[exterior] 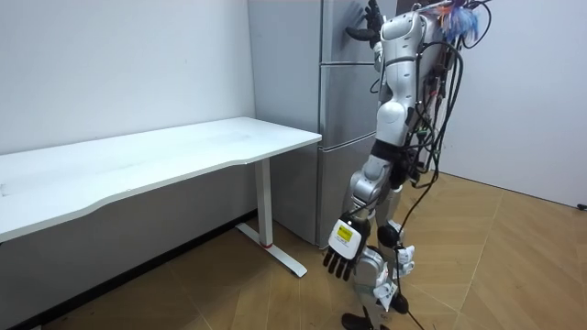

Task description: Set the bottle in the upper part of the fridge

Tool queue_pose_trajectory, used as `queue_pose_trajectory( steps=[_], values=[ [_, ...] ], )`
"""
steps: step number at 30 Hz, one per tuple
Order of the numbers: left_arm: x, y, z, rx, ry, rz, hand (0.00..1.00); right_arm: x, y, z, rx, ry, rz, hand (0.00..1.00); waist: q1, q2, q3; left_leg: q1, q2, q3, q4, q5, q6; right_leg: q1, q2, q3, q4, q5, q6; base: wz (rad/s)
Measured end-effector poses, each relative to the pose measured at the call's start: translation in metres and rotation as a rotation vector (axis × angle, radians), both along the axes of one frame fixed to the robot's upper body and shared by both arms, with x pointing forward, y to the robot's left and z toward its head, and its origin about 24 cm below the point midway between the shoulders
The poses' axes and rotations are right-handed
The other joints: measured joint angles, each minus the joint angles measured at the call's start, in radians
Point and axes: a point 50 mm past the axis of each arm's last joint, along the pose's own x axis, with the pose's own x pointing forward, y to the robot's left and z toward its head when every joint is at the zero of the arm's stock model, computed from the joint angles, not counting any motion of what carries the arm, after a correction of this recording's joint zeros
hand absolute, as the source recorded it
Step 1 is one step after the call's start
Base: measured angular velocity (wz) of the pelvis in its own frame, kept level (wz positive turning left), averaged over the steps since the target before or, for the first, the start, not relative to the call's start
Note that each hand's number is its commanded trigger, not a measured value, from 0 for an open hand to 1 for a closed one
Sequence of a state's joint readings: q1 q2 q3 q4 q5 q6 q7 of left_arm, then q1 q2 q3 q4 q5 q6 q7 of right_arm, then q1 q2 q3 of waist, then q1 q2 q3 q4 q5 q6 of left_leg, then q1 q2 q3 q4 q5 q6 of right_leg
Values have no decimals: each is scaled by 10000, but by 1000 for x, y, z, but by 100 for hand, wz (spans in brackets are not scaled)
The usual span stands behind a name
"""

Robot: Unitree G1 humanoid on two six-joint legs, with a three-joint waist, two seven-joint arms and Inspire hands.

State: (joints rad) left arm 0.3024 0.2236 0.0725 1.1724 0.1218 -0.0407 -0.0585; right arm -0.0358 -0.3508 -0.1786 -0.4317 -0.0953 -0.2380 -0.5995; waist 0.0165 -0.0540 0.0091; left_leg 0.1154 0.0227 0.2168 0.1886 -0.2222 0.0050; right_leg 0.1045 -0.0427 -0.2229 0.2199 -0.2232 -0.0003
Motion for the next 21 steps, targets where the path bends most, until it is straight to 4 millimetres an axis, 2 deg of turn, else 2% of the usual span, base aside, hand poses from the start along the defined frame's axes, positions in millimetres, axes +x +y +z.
queue_pose_trajectory(
  steps=[21],
  values=[
    [2,-1,0,-131,-3,-70,0,3,1,-2,-487,182,-397,0,109,-67,-22,3,8,4,106,2,1,4,-3,5,-6,8,-10,0]
  ],
)
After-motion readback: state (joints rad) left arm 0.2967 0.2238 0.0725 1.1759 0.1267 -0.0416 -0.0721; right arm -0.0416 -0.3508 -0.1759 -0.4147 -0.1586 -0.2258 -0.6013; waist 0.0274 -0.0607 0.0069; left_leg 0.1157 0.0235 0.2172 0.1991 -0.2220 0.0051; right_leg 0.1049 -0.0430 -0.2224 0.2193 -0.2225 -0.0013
